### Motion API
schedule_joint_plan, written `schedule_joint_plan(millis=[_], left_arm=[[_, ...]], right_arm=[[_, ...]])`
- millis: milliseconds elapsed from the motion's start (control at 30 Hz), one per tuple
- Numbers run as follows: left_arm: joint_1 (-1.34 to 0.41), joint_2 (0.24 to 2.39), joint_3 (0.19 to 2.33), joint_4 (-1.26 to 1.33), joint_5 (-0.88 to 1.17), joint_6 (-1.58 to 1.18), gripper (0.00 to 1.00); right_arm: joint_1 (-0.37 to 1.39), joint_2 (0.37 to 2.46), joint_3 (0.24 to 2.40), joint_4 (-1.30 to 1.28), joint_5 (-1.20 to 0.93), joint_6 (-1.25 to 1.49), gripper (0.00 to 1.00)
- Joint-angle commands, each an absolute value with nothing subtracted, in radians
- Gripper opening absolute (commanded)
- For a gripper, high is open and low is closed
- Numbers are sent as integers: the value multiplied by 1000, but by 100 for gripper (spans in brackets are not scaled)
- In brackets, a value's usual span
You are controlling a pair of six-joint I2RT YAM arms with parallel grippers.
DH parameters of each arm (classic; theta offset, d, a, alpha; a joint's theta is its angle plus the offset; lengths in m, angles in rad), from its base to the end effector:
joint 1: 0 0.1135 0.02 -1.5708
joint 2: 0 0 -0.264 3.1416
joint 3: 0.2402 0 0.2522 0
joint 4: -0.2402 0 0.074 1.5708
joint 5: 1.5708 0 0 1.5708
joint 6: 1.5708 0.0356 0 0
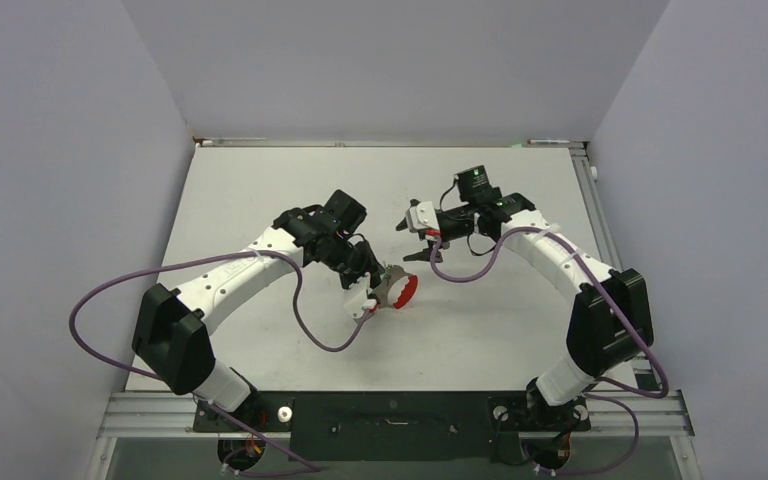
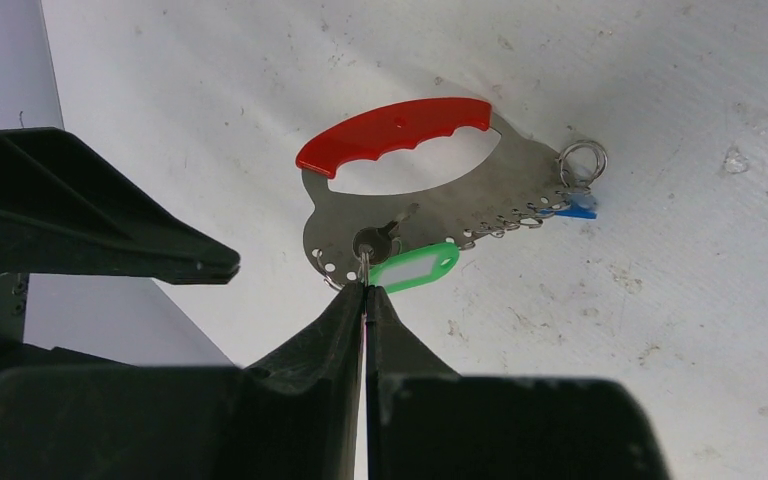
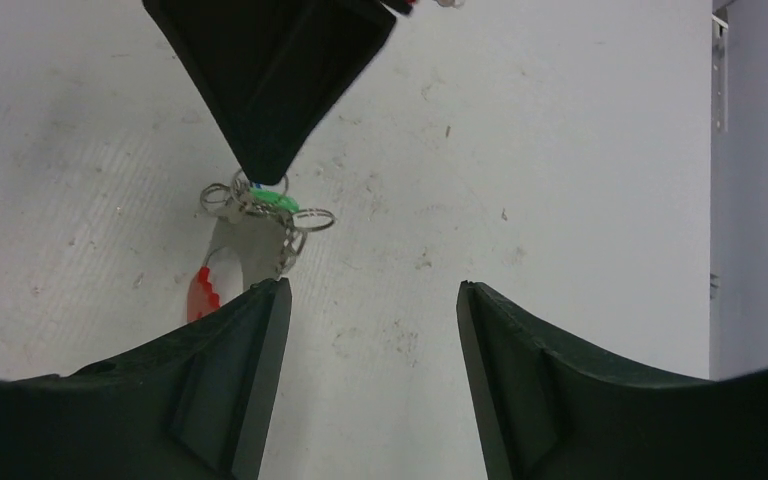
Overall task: Remove the keys from the keyring
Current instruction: Remove the key from the keyring.
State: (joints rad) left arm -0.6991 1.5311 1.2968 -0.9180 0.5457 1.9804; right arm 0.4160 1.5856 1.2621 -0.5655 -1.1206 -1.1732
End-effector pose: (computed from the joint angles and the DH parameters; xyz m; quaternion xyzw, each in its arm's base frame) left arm 0.2209 -0.2099 0.2834 0.9298 0.1612 -0.0918 0.3179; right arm 0.2904 0.1633 0.2870 -0.6942 0.4325 0.3607 0.4483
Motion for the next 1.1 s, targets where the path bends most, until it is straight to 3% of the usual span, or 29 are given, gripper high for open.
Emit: schedule_joint_plan(millis=[0, 300, 1067], left_arm=[[-692, 1505, 1283, -930, 560, 2060, 0], [-693, 1512, 1293, -932, 571, 2107, 0], [-687, 1532, 1303, -969, 580, 2174, 0]], right_arm=[[478, 1573, 1285, -605, -1121, -1293, 62], [539, 1603, 1252, -686, -1056, -1505, 57], [627, 1670, 1193, -653, -941, -1638, 44]])
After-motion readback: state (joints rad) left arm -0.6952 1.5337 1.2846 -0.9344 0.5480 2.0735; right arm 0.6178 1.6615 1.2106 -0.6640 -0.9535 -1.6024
